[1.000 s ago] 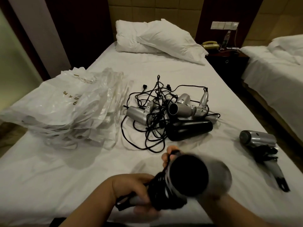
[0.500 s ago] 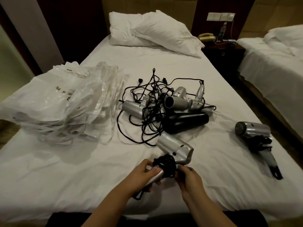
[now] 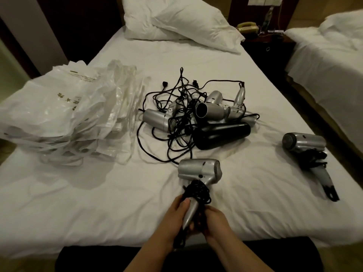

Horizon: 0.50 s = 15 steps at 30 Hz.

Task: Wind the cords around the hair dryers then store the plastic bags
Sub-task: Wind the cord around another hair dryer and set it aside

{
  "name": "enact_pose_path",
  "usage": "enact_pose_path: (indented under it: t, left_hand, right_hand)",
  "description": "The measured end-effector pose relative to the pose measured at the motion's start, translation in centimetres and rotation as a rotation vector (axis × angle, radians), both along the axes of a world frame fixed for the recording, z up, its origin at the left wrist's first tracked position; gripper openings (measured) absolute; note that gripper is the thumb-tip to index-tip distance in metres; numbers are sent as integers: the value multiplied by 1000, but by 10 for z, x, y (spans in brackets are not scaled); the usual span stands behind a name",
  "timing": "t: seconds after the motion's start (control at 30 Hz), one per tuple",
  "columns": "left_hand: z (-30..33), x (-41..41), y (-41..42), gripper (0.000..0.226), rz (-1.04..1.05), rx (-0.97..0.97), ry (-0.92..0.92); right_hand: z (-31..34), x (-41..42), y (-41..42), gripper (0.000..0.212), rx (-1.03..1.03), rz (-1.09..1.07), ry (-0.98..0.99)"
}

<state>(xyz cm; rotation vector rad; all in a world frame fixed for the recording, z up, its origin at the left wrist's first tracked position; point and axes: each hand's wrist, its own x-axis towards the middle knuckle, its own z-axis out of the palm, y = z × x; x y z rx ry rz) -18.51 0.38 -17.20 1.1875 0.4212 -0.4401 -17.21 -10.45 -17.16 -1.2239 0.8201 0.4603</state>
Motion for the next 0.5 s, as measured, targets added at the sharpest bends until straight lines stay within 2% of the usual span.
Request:
enact_pose_path:
  t: [0.13,0.23,0.33,0.4,0.47,0.5]
  left_hand:
    - [-4,5,2,22,-101,394,-87]
    - [-5,11,11,28,-159,667,-266]
    - [4,21,15,37,-160,805,-554]
    - [10,27,14,42,-249,892,-708]
    - [13,28,10,49,-315,978,-787]
    - [14,28,7,44,-300,1014,-812]
  right_hand:
    - [-2,1,1,26,-40,7,7]
    - [-2,1,0,27,-84,23,-11]
    - [0,2,1,29,-154,72,-25]
    - [1,3,1,28,-181,90,-38]
    - [2,3,0,27,-181,86,-55]
    - [3,3,-1,27,-181,83,-63]
